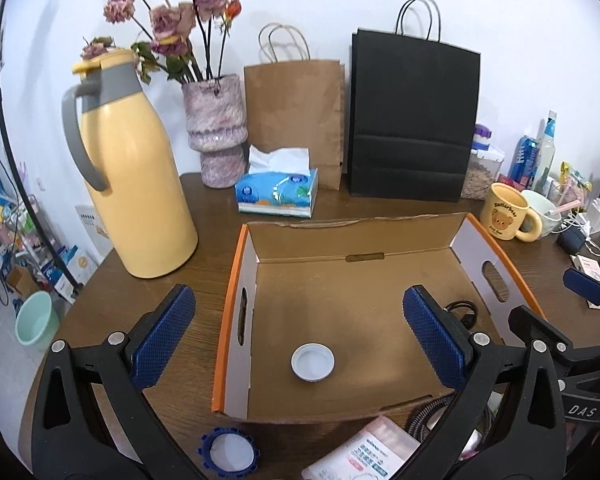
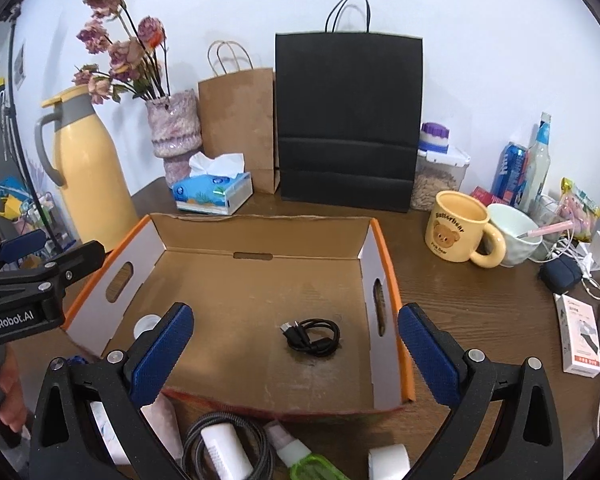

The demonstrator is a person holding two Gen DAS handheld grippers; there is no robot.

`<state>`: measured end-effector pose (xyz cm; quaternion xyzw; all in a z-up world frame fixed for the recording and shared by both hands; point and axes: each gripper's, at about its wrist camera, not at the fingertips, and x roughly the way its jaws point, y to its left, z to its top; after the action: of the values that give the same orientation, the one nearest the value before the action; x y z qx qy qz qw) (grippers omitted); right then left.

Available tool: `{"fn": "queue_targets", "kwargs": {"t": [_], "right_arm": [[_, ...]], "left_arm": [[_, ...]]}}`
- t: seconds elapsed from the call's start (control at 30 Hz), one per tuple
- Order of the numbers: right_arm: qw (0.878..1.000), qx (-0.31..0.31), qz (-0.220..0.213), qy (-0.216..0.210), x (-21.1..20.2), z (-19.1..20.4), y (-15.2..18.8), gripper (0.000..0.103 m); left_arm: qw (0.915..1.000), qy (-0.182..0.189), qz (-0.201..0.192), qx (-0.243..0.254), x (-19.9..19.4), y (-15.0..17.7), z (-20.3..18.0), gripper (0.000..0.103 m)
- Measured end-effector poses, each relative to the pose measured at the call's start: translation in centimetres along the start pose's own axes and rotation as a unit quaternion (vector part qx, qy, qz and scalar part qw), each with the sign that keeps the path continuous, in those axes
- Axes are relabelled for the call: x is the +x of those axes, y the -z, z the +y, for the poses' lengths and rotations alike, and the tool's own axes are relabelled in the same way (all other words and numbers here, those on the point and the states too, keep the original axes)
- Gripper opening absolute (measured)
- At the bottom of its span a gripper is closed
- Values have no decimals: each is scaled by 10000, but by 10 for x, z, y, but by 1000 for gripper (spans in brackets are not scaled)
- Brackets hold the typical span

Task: Organize rigid objects
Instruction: 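Withdraw both grippers from the box back over the table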

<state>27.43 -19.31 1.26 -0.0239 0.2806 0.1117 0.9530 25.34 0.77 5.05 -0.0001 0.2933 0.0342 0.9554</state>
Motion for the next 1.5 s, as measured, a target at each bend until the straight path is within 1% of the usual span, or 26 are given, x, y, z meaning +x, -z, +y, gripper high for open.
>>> {"fn": "queue_targets", "kwargs": {"t": [0.17, 0.37, 0.57, 0.77, 0.97, 1.1, 1.33, 1.5], "right_arm": [[9998, -27, -201, 9, -27, -3, 6, 103], [9992, -68, -380, 29, -60, -2, 20, 103], [9986, -141, -509, 35, -90, 1, 36, 103], [9983, -227, -539, 42, -112, 2, 55, 103], [9983, -255, -527, 79, -128, 0, 75, 103], [9984, -264, -480, 117, -134, -2, 89, 103], [9992, -300, -221, 169, -132, -8, 117, 103], [9992, -333, 77, 187, -120, -15, 135, 103]], "left_arm": [[10000, -9, -55, 14, -16, 6, 2, 103], [9998, -4, -168, 55, -44, 16, 7, 103], [9997, 52, -233, 108, -70, 33, 12, 103], [9996, 34, -270, 58, -90, 54, 18, 103], [9994, 66, -322, 43, -108, 72, 26, 103], [9995, 91, -288, 7, -114, 85, 32, 103], [9998, 35, -173, 27, -114, 108, 46, 103], [9999, 23, -44, -121, -108, 117, 58, 103]]}}
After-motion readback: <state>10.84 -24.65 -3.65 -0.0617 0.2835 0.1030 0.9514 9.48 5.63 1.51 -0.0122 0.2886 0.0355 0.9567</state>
